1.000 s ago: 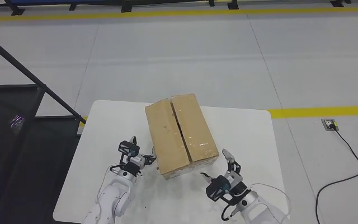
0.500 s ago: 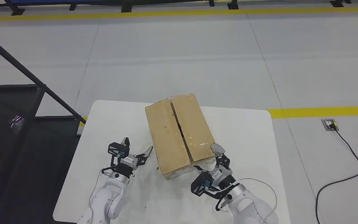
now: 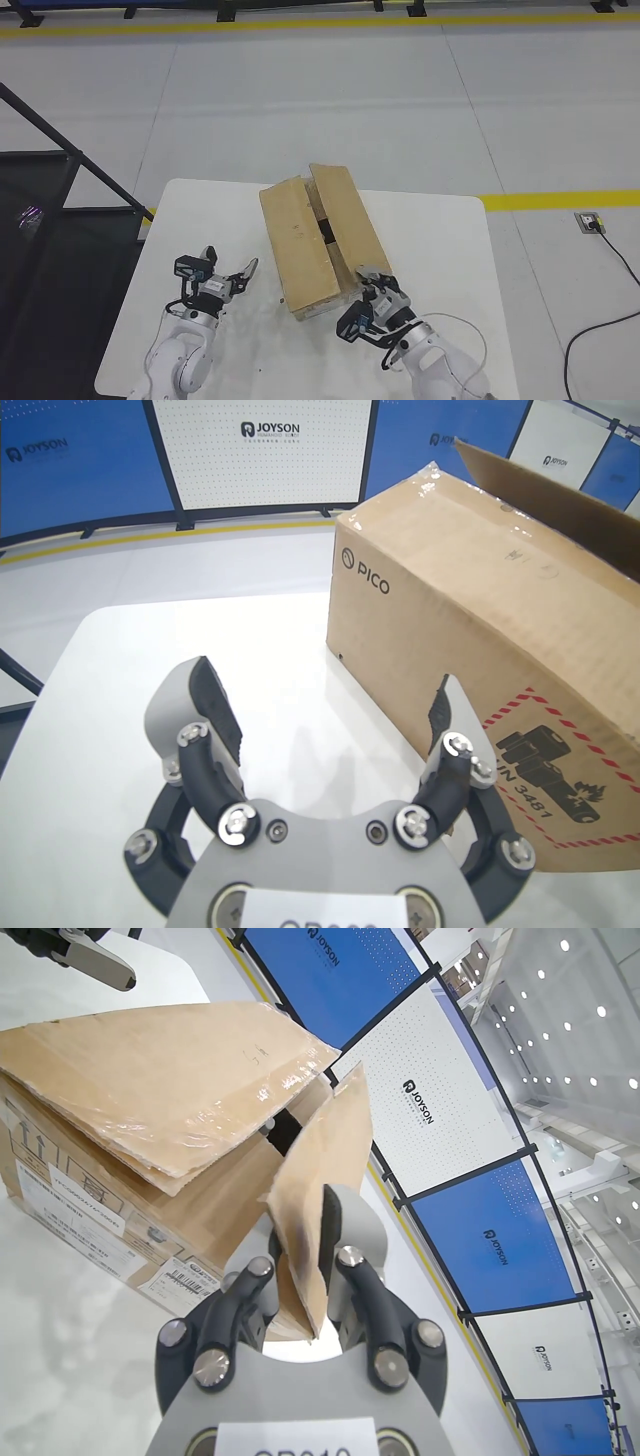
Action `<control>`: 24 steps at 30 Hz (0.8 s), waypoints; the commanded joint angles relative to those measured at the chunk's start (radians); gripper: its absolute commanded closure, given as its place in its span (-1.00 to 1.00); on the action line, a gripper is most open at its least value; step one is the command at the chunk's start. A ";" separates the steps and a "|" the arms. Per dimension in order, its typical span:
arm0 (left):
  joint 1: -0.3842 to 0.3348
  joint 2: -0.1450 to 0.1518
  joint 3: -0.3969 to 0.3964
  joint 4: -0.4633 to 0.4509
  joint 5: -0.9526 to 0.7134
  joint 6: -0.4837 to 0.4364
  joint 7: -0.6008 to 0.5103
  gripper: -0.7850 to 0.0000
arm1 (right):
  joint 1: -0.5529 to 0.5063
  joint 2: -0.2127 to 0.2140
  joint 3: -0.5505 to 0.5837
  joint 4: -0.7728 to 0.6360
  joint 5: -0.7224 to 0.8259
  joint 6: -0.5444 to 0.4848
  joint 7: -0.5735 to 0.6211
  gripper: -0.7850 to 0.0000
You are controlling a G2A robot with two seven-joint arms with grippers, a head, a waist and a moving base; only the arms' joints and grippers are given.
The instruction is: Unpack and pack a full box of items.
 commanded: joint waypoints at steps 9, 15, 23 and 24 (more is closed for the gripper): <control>0.015 0.002 -0.014 -0.013 0.010 -0.025 0.001 -1.00 | -0.046 0.009 0.061 -0.037 -0.024 0.000 -0.050 1.00; 0.044 0.017 -0.015 -0.030 0.097 -0.176 0.032 -1.00 | -0.062 0.015 0.109 -0.051 -0.008 -0.026 -0.071 1.00; 0.074 0.028 0.001 -0.041 0.205 -0.258 0.072 -1.00 | -0.090 0.019 0.144 -0.069 0.043 -0.063 -0.135 -1.00; 0.073 0.027 0.009 -0.041 0.210 -0.253 0.070 -1.00 | -0.097 0.020 0.148 -0.075 0.049 -0.067 -0.151 -1.00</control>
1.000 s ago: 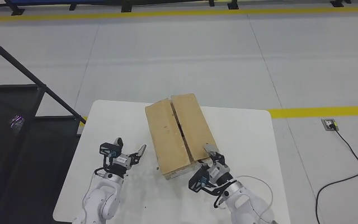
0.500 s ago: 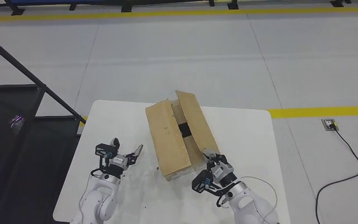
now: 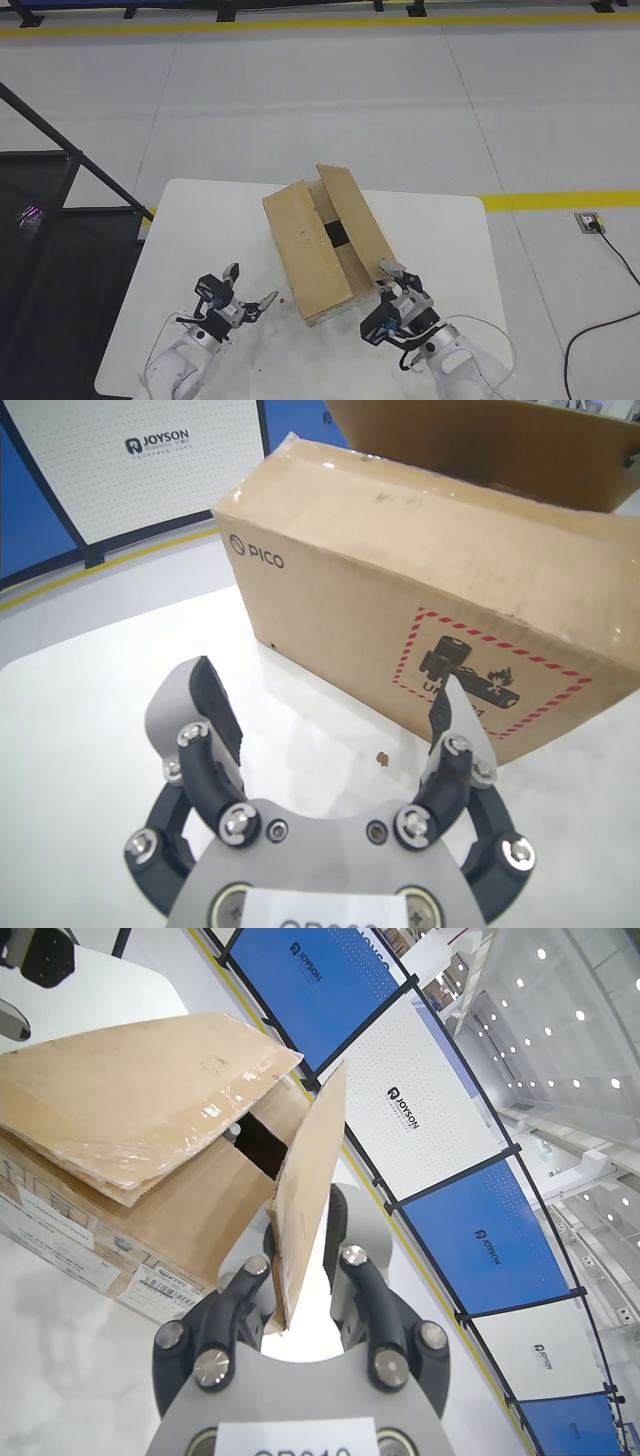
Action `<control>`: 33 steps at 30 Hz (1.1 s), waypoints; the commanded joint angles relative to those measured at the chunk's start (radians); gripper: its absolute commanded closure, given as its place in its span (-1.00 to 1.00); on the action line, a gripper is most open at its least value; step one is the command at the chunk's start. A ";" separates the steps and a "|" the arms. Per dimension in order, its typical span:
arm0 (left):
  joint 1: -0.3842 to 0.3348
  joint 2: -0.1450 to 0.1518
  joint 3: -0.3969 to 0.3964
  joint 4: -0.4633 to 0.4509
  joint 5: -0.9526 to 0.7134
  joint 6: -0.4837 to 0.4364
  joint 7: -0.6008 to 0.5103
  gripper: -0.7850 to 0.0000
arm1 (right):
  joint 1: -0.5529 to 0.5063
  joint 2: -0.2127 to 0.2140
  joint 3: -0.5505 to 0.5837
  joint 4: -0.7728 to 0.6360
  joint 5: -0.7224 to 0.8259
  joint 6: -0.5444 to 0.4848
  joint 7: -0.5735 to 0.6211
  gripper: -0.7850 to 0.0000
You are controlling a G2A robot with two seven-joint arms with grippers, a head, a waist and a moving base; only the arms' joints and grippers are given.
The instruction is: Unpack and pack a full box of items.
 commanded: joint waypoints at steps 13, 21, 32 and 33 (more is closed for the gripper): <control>-0.034 -0.017 0.120 0.017 0.046 0.043 -0.014 -1.00 | -0.184 0.031 0.145 -0.103 0.100 -0.070 -0.319 -1.00; -0.052 -0.027 0.175 0.016 0.052 0.055 -0.026 -1.00 | -0.231 0.040 0.190 -0.109 0.152 -0.103 -0.354 -1.00; -0.069 -0.041 0.244 -0.005 0.070 0.080 -0.051 -1.00 | -0.229 0.034 0.214 -0.082 0.383 -0.145 -0.299 -1.00; -0.071 -0.042 0.250 -0.006 0.071 0.083 -0.053 -1.00 | -0.229 0.034 0.214 -0.082 0.383 -0.145 -0.299 -1.00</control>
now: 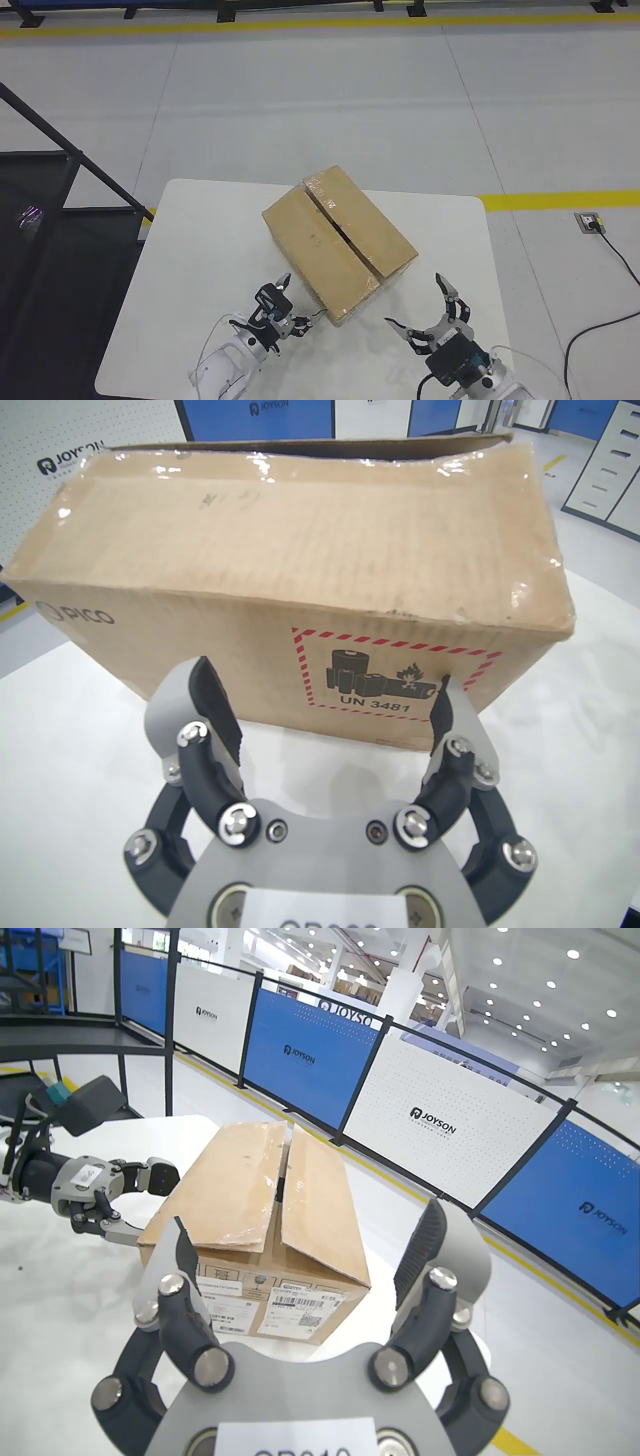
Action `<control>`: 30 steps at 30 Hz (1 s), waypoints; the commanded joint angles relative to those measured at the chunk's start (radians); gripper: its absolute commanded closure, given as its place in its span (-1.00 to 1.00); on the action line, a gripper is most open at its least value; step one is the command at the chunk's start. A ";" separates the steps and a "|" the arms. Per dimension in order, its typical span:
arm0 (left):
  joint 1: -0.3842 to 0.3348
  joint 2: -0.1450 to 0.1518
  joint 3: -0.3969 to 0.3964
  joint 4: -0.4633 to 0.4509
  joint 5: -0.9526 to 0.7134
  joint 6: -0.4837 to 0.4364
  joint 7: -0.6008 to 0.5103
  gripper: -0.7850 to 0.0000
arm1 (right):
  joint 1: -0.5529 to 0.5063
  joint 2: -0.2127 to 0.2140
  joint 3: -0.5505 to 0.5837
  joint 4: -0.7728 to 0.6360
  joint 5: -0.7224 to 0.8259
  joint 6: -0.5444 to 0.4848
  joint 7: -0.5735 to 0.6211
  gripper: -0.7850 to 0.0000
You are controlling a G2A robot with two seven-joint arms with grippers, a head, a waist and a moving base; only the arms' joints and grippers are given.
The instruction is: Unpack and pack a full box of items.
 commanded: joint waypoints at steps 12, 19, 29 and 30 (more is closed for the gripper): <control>-0.034 -0.014 0.055 0.006 0.027 0.033 0.001 -1.00 | 0.003 -0.014 0.009 0.031 0.384 -0.011 0.036 -1.00; 0.054 0.017 -0.134 -0.059 -0.058 0.029 0.074 -1.00 | 0.001 -0.017 0.001 0.029 0.427 -0.018 0.036 -1.00; 0.109 0.039 -0.360 -0.059 -0.219 0.072 0.103 -1.00 | 0.145 -0.028 -0.076 0.144 1.178 -0.232 0.409 -1.00; 0.111 0.040 -0.371 -0.057 -0.237 0.068 0.102 -1.00 | 0.159 -0.026 -0.067 0.154 1.236 -0.233 0.468 -1.00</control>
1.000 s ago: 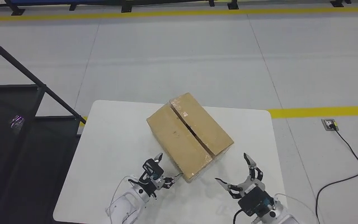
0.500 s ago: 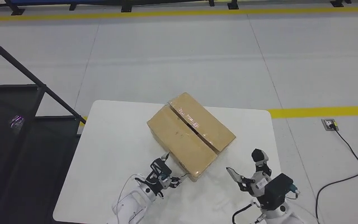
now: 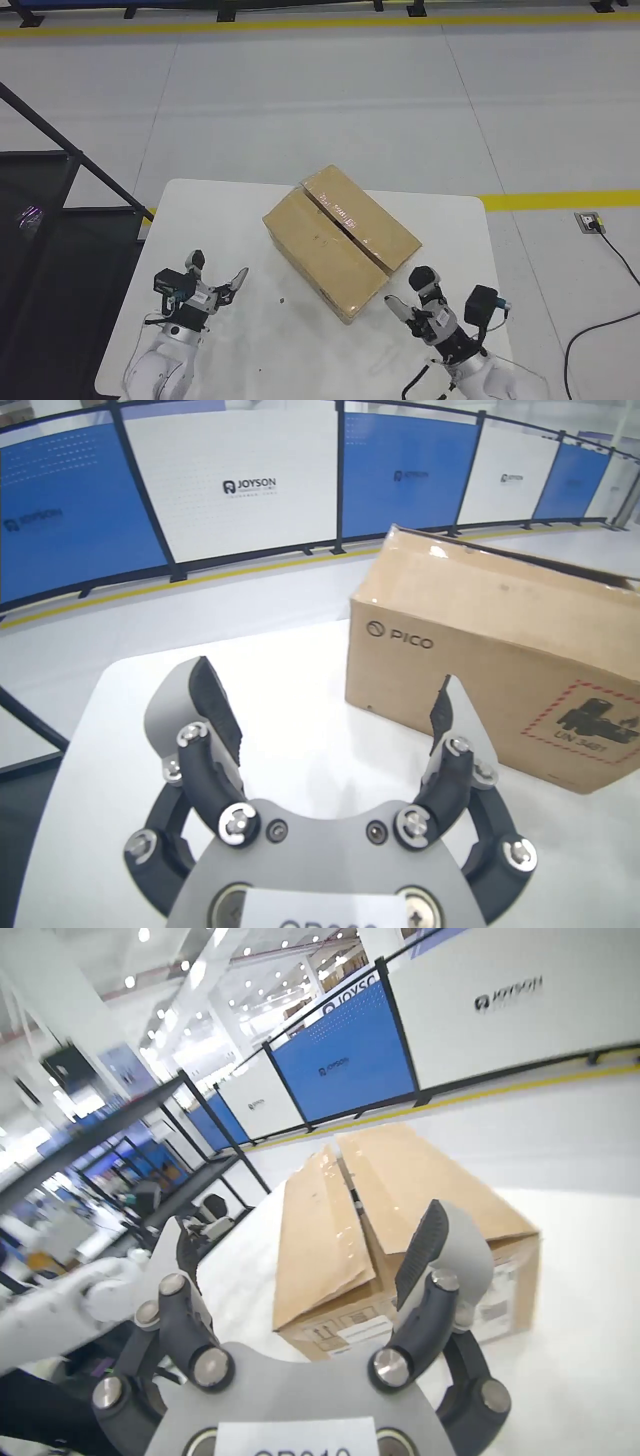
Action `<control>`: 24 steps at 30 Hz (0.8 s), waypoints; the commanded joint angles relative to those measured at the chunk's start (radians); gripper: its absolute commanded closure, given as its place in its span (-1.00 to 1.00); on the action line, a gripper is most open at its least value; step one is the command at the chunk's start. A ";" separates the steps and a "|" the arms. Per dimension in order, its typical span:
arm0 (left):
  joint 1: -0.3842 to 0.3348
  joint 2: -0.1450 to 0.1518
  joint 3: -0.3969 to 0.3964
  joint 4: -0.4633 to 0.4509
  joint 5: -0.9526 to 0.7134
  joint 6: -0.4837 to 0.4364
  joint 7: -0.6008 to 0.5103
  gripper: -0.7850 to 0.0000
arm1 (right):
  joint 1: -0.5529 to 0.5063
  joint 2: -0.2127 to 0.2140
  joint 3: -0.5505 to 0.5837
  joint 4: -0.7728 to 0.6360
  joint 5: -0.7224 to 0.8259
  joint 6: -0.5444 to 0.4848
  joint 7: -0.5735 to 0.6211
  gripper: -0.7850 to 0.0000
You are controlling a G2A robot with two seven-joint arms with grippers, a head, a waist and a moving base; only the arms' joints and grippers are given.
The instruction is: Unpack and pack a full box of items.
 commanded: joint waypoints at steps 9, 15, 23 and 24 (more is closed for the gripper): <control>0.003 0.000 -0.033 0.007 -0.065 0.008 -0.010 -1.00 | 0.019 0.002 -0.002 0.010 0.151 0.004 0.103 -1.00; 0.003 0.000 -0.033 0.007 -0.065 0.008 -0.010 -1.00 | 0.067 0.002 -0.024 0.069 0.366 0.041 0.276 -1.00; 0.003 0.000 -0.033 0.007 -0.065 0.008 -0.010 -1.00 | 0.101 0.005 -0.029 0.118 0.505 0.023 0.390 -1.00; 0.003 0.000 -0.033 0.007 -0.065 0.008 -0.010 -1.00 | 0.107 0.004 -0.031 0.124 0.511 0.025 0.393 -1.00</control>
